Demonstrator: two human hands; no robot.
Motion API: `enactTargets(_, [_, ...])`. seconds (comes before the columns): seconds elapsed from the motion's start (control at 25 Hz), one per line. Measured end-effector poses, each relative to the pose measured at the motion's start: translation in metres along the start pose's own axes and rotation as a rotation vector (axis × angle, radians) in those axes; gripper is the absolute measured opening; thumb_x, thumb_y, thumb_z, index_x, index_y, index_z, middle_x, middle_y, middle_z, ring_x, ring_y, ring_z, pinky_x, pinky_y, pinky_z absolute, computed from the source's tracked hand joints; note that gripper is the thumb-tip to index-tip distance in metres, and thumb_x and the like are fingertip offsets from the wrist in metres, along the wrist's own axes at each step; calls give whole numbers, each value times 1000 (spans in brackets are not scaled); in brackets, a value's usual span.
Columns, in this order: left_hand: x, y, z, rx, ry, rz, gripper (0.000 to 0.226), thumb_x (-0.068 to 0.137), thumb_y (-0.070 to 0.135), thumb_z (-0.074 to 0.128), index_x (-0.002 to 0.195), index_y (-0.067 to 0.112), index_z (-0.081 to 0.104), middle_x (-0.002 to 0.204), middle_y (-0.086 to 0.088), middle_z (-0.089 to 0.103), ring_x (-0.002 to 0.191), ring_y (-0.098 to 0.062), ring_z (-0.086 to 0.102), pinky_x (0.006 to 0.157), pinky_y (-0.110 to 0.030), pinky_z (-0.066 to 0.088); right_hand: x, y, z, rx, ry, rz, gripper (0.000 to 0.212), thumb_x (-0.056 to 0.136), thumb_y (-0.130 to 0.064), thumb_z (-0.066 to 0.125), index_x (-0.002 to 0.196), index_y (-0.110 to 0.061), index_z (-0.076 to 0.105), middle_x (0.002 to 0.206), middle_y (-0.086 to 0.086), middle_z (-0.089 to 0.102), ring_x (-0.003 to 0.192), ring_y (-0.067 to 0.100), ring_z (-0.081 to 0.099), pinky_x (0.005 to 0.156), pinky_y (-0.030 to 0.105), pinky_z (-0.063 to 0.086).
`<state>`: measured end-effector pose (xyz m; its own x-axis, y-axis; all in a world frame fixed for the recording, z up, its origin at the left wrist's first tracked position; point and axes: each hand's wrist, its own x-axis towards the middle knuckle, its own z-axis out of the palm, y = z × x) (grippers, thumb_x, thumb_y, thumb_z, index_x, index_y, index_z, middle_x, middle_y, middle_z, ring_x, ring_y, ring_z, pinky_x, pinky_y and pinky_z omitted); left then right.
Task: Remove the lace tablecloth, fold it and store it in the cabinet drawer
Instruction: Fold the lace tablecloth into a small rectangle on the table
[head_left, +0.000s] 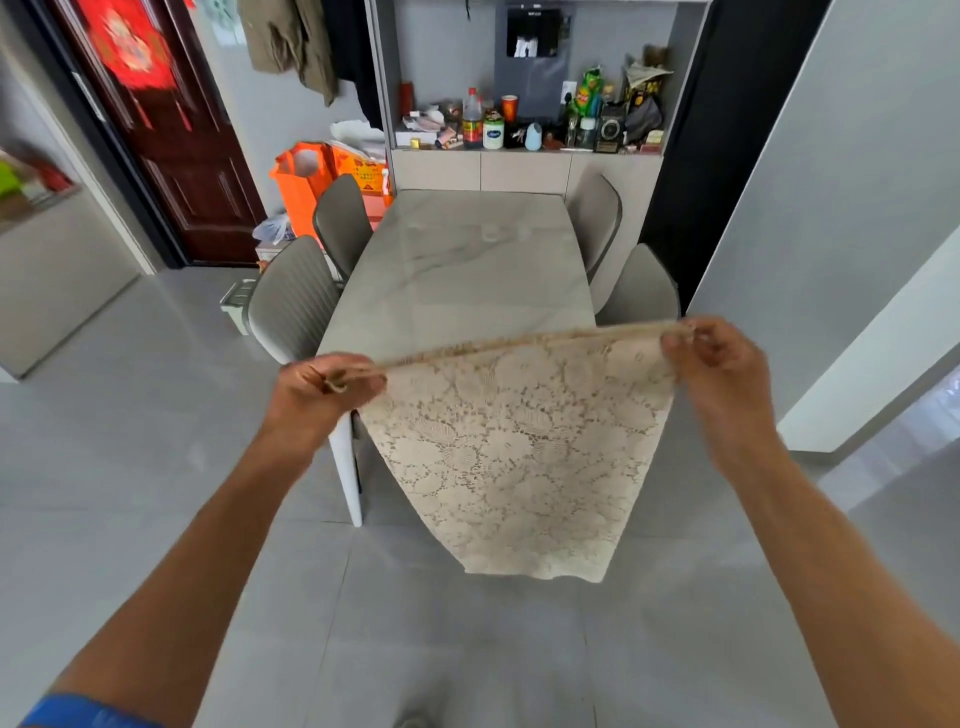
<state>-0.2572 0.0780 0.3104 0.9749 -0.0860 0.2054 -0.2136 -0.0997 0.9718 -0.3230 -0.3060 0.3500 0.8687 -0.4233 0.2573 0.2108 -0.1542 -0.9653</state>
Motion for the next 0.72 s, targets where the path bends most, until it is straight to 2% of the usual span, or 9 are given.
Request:
enactTargets(0.08, [8, 2, 7, -54, -85, -144, 16, 68, 20, 85, 80, 28, 78, 86, 10, 77, 83, -7, 72, 78, -24, 56, 13, 0, -1, 72, -147, 88, 16, 86, -33, 72, 101, -32, 72, 97, -8, 77, 88, 9, 73, 73, 23, 58])
enactTargets(0.16, [-4, -17, 23, 101, -127, -342, 14, 70, 28, 84, 80, 20, 78, 89, 3, 77, 89, -10, 71, 94, -38, 53, -1, 28, 1, -55, -292, 327, 32, 84, -22, 75, 115, -15, 70, 115, 7, 73, 106, 25, 70, 87, 35, 56])
enactTargets(0.28, [-20, -41, 33, 22, -61, -399, 40, 73, 38, 79, 98, 7, 76, 104, -10, 76, 102, -21, 69, 102, -43, 48, -21, 70, -9, -42, -177, 491, 30, 81, -15, 76, 108, -2, 72, 113, 17, 73, 95, 28, 73, 81, 34, 56])
enactTargets(0.36, [-19, -50, 34, 45, -81, -419, 37, 81, 37, 76, 99, 5, 73, 104, -9, 74, 101, -23, 66, 95, -38, 49, -23, 86, -21, 40, -174, 571, 26, 82, -20, 76, 104, -6, 73, 113, 15, 74, 95, 27, 73, 85, 37, 56])
enactTargets(0.44, [-21, -54, 40, 122, -86, -444, 25, 88, 34, 70, 90, 9, 71, 94, -2, 70, 93, -20, 61, 79, -28, 46, -28, 94, -24, -116, -226, 625, 26, 82, -23, 76, 102, -6, 73, 111, 13, 74, 94, 25, 72, 92, 40, 53])
enactTargets(0.48, [-25, -58, 44, 110, -53, -440, 22, 89, 34, 69, 87, 12, 69, 92, -1, 68, 90, -18, 59, 74, -26, 44, -31, 99, -23, -179, -208, 609, 26, 83, -24, 76, 100, -5, 74, 108, 14, 75, 90, 23, 72, 89, 38, 54])
enactTargets(0.56, [-30, -66, 50, 6, -12, -501, 24, 86, 38, 72, 95, 16, 71, 99, 1, 72, 93, -17, 64, 79, -28, 48, -33, 103, -16, -65, -142, 584, 30, 85, -31, 73, 97, -4, 74, 102, 14, 77, 85, 23, 75, 77, 35, 58])
enactTargets(0.6, [-34, -68, 51, 12, -26, -554, 30, 81, 39, 77, 101, 17, 72, 100, 2, 74, 93, -16, 67, 81, -29, 50, -35, 104, -15, 19, -146, 611, 34, 86, -33, 71, 100, -3, 73, 103, 13, 77, 88, 24, 75, 78, 37, 59])
enactTargets(0.72, [-38, -75, 51, 216, 67, -598, 31, 70, 27, 87, 93, 10, 73, 81, 0, 73, 71, -15, 66, 59, -23, 47, -40, 104, -15, -60, -242, 687, 24, 90, -29, 68, 90, -7, 77, 95, 8, 78, 86, 22, 74, 85, 38, 56])
